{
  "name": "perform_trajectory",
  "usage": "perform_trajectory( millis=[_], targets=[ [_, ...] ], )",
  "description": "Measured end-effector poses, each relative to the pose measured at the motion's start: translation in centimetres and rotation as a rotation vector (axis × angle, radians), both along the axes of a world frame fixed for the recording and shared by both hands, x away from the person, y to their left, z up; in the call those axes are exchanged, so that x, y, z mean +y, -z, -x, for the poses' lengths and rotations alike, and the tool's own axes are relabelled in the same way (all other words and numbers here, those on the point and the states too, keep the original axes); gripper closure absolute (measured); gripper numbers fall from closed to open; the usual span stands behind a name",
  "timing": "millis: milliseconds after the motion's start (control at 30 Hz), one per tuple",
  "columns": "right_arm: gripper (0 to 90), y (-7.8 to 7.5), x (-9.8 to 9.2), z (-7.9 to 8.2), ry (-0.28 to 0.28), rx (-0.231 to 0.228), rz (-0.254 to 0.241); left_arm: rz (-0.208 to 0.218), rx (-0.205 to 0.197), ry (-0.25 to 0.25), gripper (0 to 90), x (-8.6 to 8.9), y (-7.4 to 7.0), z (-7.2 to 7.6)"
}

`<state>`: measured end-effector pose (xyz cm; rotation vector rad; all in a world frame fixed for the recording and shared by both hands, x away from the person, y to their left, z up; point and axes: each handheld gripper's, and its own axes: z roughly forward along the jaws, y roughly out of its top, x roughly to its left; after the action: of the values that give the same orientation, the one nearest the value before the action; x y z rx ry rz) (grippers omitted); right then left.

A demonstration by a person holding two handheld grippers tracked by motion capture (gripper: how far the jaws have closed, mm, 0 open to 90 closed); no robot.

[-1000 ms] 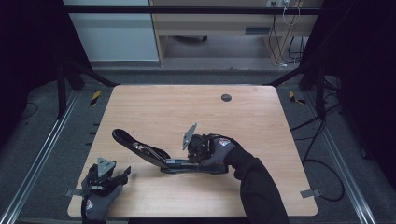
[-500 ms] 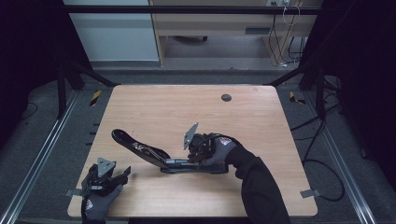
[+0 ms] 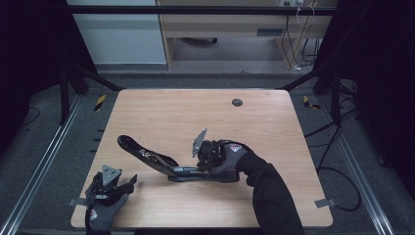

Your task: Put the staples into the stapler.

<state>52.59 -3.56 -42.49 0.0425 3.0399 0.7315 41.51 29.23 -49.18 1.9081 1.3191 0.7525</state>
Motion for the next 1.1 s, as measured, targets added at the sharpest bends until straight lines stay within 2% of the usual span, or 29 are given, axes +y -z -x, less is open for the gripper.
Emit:
perform_trajectory(
  millis=[67, 533, 833, 1100],
  targets=[
    [78.2, 0.01, 0.03, -0.03, -0.001, -0.011, -0.003, 0.000, 0.000, 0.000, 37.3, -0.01, 0.00, 0.00],
    [78.2, 0.15, -0.16, -0.09, 0.004, -0.005, -0.013, 0.001, 0.000, 0.000, 37.3, 0.00, 0.00, 0.00],
    [78.2, 0.19, -0.09, -0.06, 0.002, -0.016, -0.019, 0.003, -0.003, -0.002, 37.3, 0.00, 0.00, 0.01],
    [78.1, 0.44, -0.03, -0.01, 0.008, -0.021, 0.002, 0.004, -0.002, -0.001, 37.3, -0.03, 0.00, 0.02]
  ],
)
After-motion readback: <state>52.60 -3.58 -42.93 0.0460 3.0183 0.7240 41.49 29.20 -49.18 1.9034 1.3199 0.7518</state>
